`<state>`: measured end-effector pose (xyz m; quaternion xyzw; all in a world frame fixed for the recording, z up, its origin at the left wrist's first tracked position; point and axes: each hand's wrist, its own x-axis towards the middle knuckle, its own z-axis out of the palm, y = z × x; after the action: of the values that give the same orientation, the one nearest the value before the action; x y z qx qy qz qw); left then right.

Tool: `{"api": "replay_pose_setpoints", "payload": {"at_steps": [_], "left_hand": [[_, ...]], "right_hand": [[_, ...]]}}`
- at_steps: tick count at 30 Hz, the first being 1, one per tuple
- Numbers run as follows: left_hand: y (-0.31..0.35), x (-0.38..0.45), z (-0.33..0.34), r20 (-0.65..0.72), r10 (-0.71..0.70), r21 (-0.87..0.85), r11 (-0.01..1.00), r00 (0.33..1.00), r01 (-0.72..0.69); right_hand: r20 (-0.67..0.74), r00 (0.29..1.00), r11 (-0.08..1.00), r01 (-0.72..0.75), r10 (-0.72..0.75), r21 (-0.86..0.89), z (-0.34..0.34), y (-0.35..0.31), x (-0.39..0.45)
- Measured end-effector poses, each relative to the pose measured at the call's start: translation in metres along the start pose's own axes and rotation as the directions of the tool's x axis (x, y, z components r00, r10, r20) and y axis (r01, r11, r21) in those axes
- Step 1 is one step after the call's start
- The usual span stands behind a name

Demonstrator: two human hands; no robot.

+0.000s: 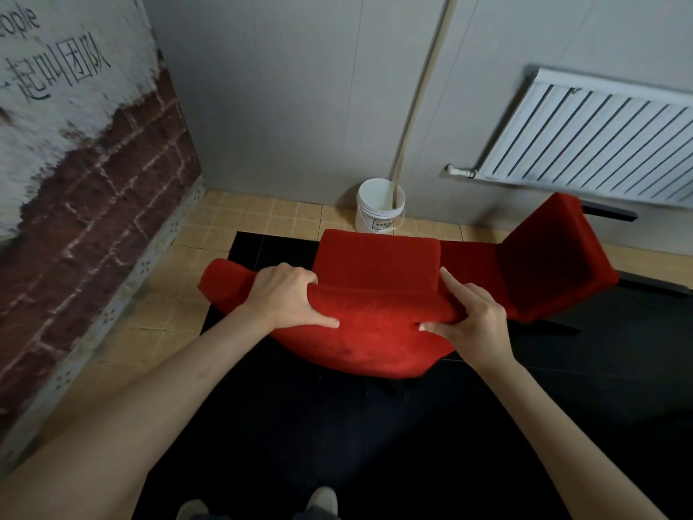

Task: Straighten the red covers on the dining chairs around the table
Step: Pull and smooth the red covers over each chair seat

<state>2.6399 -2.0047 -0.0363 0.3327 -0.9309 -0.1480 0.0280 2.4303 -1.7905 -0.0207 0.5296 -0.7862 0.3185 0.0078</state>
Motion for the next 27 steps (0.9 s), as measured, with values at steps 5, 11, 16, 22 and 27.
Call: {"api": "replay_pose_setpoints", "payload": {"at_steps": [5,11,16,22,27], "left_hand": [[-0.017,-0.020,-0.007,0.009,-0.035,-0.009,0.999,0.999,0.035],[-0.041,-0.046,-0.015,0.016,-0.089,-0.012,0.996,0.996,0.089],[-0.055,-0.069,-0.019,0.013,-0.093,0.061,0.994,0.996,0.092],[-0.072,-0.092,-0.024,0.022,-0.114,0.143,0.984,0.993,0.110],[-0.080,-0.104,-0.029,0.041,-0.130,0.185,0.975,0.991,0.120]], "right_hand": [[0.019,0.998,0.998,0.054,-0.054,0.017,0.012,-0.017,0.002],[0.020,0.993,0.990,0.118,-0.119,0.075,0.029,-0.039,0.001],[0.035,0.986,0.982,0.160,-0.164,0.100,0.042,-0.050,-0.008],[0.095,0.983,0.976,0.141,-0.158,0.164,0.057,-0.067,-0.019],[0.152,0.983,0.979,0.073,-0.103,0.191,0.068,-0.078,-0.028]]}}
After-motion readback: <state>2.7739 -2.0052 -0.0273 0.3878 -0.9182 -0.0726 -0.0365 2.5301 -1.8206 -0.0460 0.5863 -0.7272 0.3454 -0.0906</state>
